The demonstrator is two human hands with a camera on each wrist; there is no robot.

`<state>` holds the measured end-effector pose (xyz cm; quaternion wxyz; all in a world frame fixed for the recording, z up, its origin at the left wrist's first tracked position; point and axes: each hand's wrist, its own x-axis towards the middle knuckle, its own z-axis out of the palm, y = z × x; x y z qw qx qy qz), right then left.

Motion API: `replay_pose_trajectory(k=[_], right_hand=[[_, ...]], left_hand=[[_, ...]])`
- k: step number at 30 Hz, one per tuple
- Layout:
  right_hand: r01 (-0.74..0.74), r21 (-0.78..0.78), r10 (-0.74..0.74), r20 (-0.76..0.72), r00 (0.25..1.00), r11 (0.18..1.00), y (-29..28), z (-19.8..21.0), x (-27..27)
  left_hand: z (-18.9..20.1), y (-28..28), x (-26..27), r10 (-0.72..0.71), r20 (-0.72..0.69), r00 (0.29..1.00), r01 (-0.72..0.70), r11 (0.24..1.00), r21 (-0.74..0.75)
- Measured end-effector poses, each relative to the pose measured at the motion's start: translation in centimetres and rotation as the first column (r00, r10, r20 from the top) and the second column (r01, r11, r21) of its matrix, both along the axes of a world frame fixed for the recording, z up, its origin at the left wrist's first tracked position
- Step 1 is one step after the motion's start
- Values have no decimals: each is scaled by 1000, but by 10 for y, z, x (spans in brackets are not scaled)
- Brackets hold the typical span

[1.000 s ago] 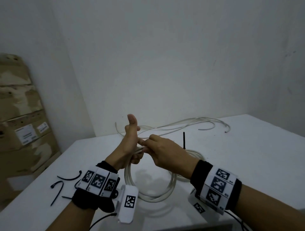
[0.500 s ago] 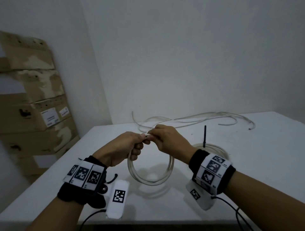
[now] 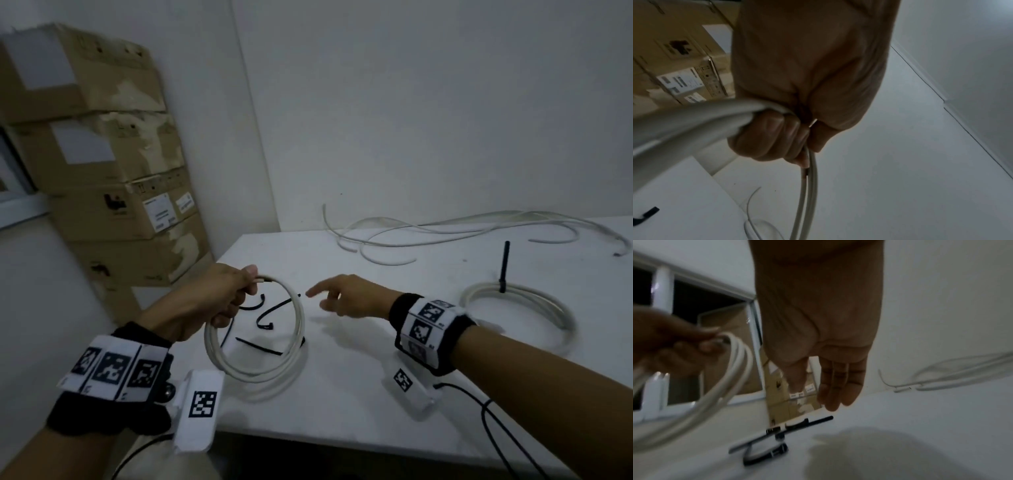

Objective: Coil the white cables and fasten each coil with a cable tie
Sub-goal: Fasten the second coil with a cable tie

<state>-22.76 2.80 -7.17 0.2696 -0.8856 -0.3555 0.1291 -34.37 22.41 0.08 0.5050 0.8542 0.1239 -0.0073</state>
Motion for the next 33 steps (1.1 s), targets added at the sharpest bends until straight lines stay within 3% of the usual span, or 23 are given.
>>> replay_pose_trajectory(k=[3,6,13,17,19,21,23,26,29,33], right_hand=[[-174,-279,216,129,968,944,27,-14,-4],[-210,-458,323,184,928,864,41,-26,-11],[-161,-488,303,229,925,858,6,-18,-18],[7,-328,106,326,939,945,-52,11,-25],[141,-145,-74,391,917,979,-87,25,-30],[285,144,-318,362,876,948,-122,35,-36],[417,501,-539,122,833,758,-153,40,-47],[546,778,-558,-317,767,309,-185,40,-70],[628,778,-391,-572,721,20,-202,32,-90],[742,653,-185,-756,628,-152,-211,17,-108]], left_hand=[[5,9,-6,34,4,999,-34,999,0],[8,9,-10,56,17,998,-56,998,-18],[7,-7,1,58,33,998,-57,998,-34],[7,-32,16,32,69,997,-27,997,-72],[6,-48,28,15,92,996,-7,996,-90],[4,-66,42,-6,112,994,19,994,-108],[1,-88,58,-37,117,992,52,990,-128],[-5,-128,79,-85,127,988,104,982,-155],[-9,-171,94,-121,151,981,149,970,-194],[-9,-223,105,-182,187,965,220,953,-207]])
